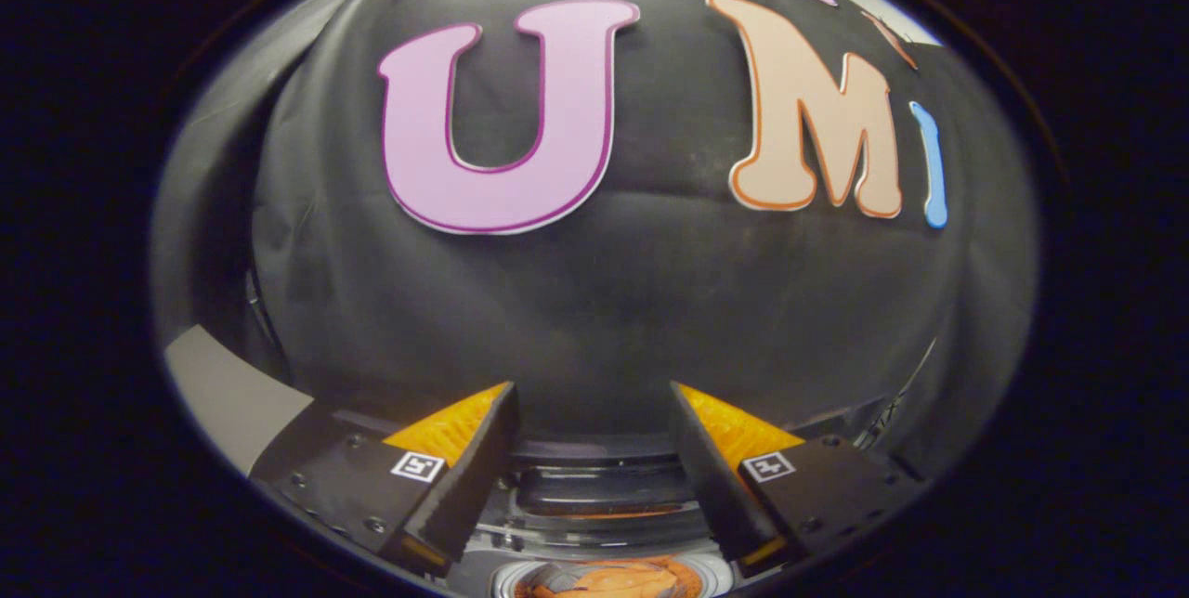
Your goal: Put the clothes into the washing machine and then close the washing machine lid.
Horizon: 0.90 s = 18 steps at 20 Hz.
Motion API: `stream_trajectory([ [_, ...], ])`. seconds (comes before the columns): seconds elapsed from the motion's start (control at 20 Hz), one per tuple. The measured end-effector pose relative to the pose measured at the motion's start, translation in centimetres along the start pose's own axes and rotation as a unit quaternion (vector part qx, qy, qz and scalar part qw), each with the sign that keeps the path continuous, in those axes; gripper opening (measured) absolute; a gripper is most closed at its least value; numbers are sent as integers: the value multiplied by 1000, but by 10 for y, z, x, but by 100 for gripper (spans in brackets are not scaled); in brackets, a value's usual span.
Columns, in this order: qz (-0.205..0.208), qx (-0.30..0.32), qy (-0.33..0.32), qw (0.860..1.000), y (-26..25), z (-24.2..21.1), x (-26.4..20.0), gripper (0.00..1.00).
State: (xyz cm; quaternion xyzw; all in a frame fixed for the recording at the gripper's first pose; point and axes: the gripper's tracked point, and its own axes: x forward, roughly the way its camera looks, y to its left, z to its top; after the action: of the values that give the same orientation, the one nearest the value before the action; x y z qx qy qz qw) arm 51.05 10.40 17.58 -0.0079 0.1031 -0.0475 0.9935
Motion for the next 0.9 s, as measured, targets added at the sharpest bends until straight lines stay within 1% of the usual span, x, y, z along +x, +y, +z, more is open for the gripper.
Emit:
stream_trajectory([
  [0.15,6,-9,-19,1000,-1,0,-16,100],
  [0.35,14,-11,-18,1000,-2,-9,-48,100],
  [0.65,25,-16,7,1000,-3,-32,-98,100],
  [0.9,48,-16,43,998,-3,-70,-142,100],
])
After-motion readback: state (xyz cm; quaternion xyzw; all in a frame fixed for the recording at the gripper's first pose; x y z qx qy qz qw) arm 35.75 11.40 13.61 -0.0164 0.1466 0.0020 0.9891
